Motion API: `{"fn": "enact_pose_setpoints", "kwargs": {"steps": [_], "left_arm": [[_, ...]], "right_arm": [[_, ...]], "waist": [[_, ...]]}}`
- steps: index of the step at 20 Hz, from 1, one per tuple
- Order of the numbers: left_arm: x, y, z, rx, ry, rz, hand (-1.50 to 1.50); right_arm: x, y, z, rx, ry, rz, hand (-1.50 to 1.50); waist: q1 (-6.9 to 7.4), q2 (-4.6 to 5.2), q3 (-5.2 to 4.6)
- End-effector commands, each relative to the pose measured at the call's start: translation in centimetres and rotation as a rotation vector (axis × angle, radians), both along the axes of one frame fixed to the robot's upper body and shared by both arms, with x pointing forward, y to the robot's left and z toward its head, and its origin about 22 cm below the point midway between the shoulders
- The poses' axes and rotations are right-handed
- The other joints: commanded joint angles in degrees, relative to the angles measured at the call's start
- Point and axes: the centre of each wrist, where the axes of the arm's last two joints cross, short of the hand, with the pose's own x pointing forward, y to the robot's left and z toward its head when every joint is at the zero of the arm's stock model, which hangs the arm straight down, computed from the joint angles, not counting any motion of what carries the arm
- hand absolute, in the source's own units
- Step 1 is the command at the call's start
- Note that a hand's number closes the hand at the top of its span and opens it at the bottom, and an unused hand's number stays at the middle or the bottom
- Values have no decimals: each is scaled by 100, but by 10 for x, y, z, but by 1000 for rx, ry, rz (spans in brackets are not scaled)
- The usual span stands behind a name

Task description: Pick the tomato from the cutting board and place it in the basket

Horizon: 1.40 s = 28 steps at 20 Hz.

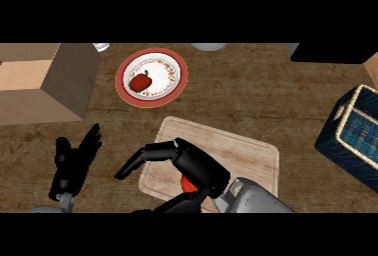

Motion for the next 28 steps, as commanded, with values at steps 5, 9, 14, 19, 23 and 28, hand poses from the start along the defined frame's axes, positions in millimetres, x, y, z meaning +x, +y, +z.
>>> {"fn": "enact_pose_setpoints", "kwargs": {"steps": [5,9,14,19,23,28], "left_arm": [[-34,18,-24,-7,142,29,0],[-40,21,-27,-21,155,59,0],[-45,28,-25,-23,147,64,0],[-46,20,-26,-29,136,40,0],[-38,18,-19,-32,132,38,0],[-36,20,-29,-17,139,55,0]], "right_arm": [[-4,30,14,-424,-315,-277,-150],[17,18,73,-645,-452,-388,-150],[6,2,148,-858,-543,-381,-150],[-3,-2,191,-1087,-515,-226,-150],[0,-14,212,-1250,-465,-143,-150],[-2,-29,236,-1314,-450,-119,-150]], "waist": [[-321,-170,-31],[-417,-165,-26],[-448,-134,-8],[-373,-79,-10],[-385,-49,-4],[-391,-25,-7]]}}
